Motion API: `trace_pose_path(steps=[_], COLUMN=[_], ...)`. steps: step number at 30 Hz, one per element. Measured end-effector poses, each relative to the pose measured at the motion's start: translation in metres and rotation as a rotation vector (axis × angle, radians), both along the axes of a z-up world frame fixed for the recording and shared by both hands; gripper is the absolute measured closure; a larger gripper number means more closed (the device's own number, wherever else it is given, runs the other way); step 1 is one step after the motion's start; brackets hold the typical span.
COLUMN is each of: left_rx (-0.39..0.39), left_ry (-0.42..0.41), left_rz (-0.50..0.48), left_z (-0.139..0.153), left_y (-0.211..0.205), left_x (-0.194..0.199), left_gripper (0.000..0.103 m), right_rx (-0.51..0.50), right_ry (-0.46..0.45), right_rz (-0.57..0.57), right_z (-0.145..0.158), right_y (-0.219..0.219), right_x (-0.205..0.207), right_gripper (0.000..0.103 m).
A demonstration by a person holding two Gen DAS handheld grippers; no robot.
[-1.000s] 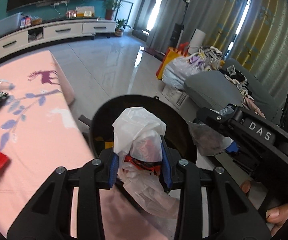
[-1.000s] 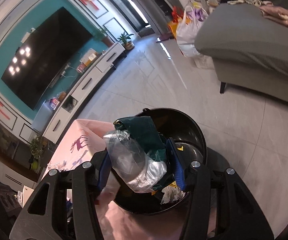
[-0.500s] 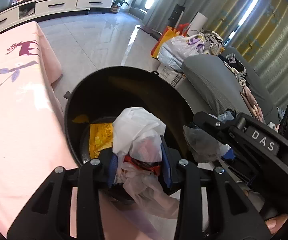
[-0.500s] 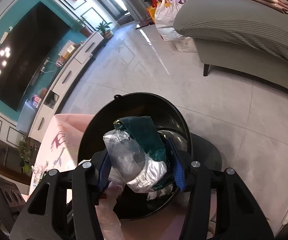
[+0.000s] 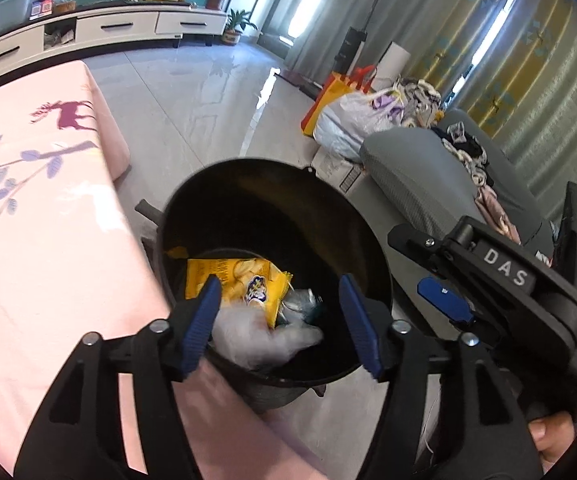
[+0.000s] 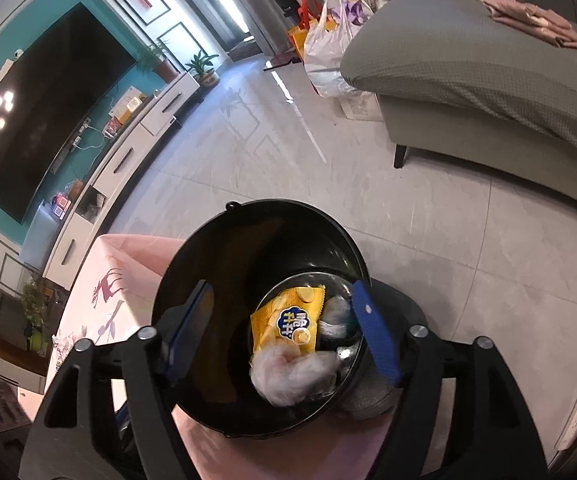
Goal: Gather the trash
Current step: 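Lower both bags into the black bin and open both tools, then move both open tools back over the remaining trash on the table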
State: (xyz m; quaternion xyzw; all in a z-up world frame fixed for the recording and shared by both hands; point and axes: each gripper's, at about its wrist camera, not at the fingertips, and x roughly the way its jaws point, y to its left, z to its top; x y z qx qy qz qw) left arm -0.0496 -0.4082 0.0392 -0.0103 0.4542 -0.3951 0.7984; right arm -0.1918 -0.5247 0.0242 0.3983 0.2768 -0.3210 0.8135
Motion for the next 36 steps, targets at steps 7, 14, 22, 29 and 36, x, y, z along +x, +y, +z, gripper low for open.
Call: trace_pose_path(steps=[7,14,22,29,36], left_rx=[-0.060,-0.089,-0.071,-0.012,-0.014], left_ry=[-0.069,-0.151,-0.179,-0.222,-0.174], left_rz=[0.092,0.235,0.459,0.604,0.695], left_z=[0.033,0.066,0.084,0.080,0.034], left_y=[0.053,0.133,0.256,0.342,0.417], left_x=[-0.003,-0.005,-0.004,-0.011,-0.008], left_gripper=[0.007,0.003,0.003,0.003,0.003], right_rx=[-0.102,-0.217,-0.382,-0.445,-0.432], right_ry=[-0.015,-0.090,-0.079,-0.152,-0.233], right_rz=[0.029,0.121,0.248,0.431,0.606], right_z=[0.025,0.059,0.084,0.095,0.077], right_y=[0.025,0.067,0.128,0.194,0.260], right_x=[0.009,0.022,0.047,0.071,0.103], right_gripper=[0.014,0.003,0.003,0.003,0.003])
